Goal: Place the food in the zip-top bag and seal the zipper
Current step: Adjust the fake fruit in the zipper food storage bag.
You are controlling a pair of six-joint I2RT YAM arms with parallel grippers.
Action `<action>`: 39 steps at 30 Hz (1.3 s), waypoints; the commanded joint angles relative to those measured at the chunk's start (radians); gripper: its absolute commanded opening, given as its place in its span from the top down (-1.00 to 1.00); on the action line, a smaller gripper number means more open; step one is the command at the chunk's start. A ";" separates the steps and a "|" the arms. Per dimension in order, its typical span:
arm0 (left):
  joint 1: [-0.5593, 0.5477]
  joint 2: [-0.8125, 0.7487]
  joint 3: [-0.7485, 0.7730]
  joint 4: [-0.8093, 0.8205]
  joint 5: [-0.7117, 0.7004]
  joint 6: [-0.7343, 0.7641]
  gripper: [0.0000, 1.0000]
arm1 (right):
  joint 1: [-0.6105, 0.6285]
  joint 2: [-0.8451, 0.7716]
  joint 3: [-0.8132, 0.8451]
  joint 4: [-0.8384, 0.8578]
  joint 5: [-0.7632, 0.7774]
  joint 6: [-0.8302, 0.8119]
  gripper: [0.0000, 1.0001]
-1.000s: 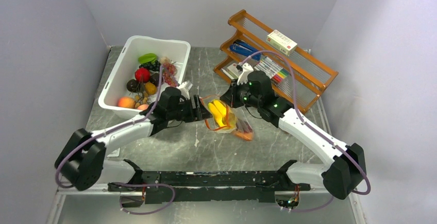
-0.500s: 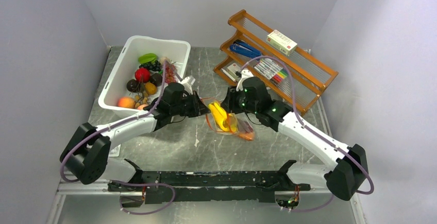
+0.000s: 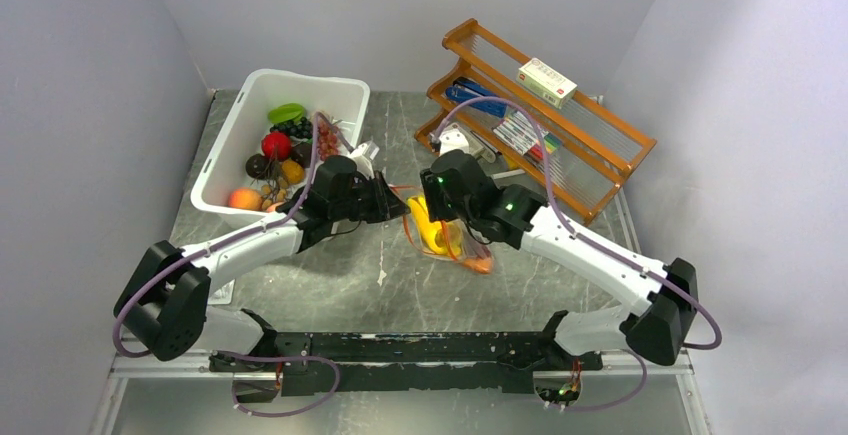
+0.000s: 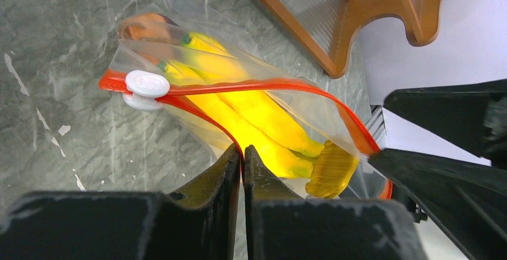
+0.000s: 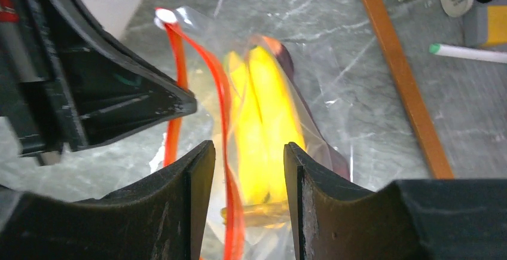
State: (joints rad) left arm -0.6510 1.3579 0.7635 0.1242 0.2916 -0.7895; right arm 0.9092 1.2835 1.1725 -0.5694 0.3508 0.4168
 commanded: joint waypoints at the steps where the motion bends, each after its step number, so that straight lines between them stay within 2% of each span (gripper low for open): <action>1: -0.007 0.001 0.038 0.015 -0.008 0.011 0.86 | 0.003 0.024 0.012 -0.038 0.028 -0.068 0.07; 3: -0.007 0.000 0.033 0.018 -0.012 0.011 0.86 | 0.003 0.045 -0.001 -0.016 -0.035 -0.075 0.07; 5: -0.007 -0.002 0.027 0.023 -0.021 0.007 0.86 | 0.003 0.084 -0.008 -0.014 -0.007 -0.068 0.08; 6: -0.007 -0.003 0.023 0.027 -0.023 0.007 0.86 | 0.003 0.103 -0.002 -0.023 0.026 -0.066 0.17; 10: -0.006 -0.009 0.063 0.007 -0.012 0.023 0.86 | 0.003 0.139 0.096 -0.073 0.111 -0.072 1.00; 15: -0.007 -0.051 0.247 -0.142 -0.007 0.111 0.86 | 0.005 0.039 0.246 -0.096 -0.004 0.009 1.00; 19: -0.007 -0.108 0.257 -0.148 0.015 0.093 0.86 | 0.004 -0.075 0.120 0.001 -0.089 0.090 1.00; 21: -0.007 -0.119 0.270 -0.181 0.007 0.110 0.86 | 0.003 -0.094 0.011 0.075 -0.045 0.091 1.00; 23: -0.009 -0.118 0.298 -0.237 -0.010 0.120 0.86 | -0.007 -0.101 -0.118 0.219 0.014 0.076 1.00; 24: -0.010 -0.116 0.304 -0.250 -0.004 0.126 0.86 | -0.015 -0.089 -0.133 0.225 0.001 0.080 1.00; 28: -0.009 -0.116 0.318 -0.302 -0.034 0.167 0.86 | -0.007 -0.122 -0.075 0.239 -0.091 0.144 1.00; 34: -0.009 -0.092 0.404 -0.403 -0.093 0.243 0.86 | -0.007 -0.178 -0.006 0.239 -0.016 0.136 1.00; 39: -0.009 -0.096 0.451 -0.464 -0.135 0.256 0.86 | -0.006 -0.184 -0.062 0.264 -0.048 0.151 1.00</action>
State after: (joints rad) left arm -0.6521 1.2663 1.1603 -0.2619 0.2127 -0.5755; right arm 0.9035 1.1042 1.1370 -0.3660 0.2955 0.5457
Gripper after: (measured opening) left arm 0.071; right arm 0.006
